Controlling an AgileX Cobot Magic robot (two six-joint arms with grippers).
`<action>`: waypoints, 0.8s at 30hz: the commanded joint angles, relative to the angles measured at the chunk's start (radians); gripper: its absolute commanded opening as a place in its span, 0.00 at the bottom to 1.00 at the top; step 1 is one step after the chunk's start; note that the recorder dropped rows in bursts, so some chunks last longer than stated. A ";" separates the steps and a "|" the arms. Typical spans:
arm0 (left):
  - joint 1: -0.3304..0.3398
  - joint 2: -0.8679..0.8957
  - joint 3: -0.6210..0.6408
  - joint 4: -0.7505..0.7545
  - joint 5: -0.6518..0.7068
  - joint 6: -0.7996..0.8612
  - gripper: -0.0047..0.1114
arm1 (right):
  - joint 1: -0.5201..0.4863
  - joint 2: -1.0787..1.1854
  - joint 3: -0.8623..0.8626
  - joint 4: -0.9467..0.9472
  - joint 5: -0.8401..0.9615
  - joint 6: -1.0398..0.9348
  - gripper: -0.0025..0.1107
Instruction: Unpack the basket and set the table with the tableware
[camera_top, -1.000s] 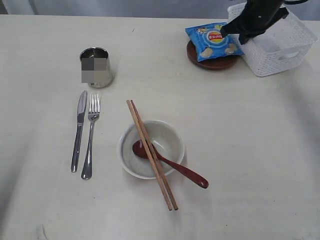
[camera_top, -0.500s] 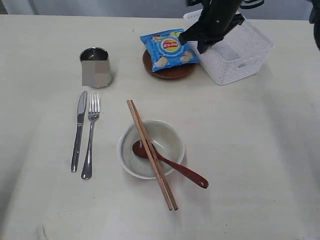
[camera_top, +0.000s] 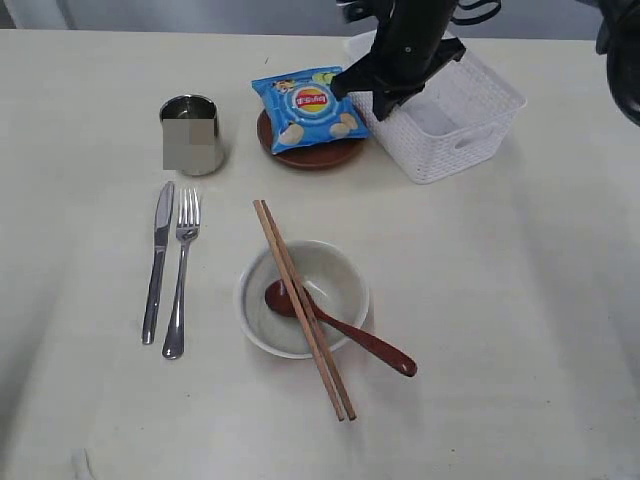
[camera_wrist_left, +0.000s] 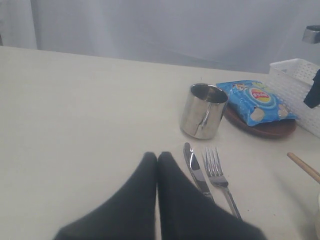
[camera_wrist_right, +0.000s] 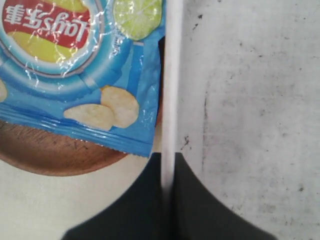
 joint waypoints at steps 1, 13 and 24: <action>0.001 -0.004 0.003 -0.003 -0.011 0.001 0.04 | 0.006 0.013 0.017 0.040 0.103 0.061 0.02; 0.001 -0.004 0.003 -0.003 -0.011 0.001 0.04 | -0.053 -0.048 0.017 -0.179 0.023 0.525 0.02; 0.001 -0.004 0.003 -0.003 -0.011 0.001 0.04 | -0.040 -0.027 0.017 -0.083 -0.006 0.548 0.02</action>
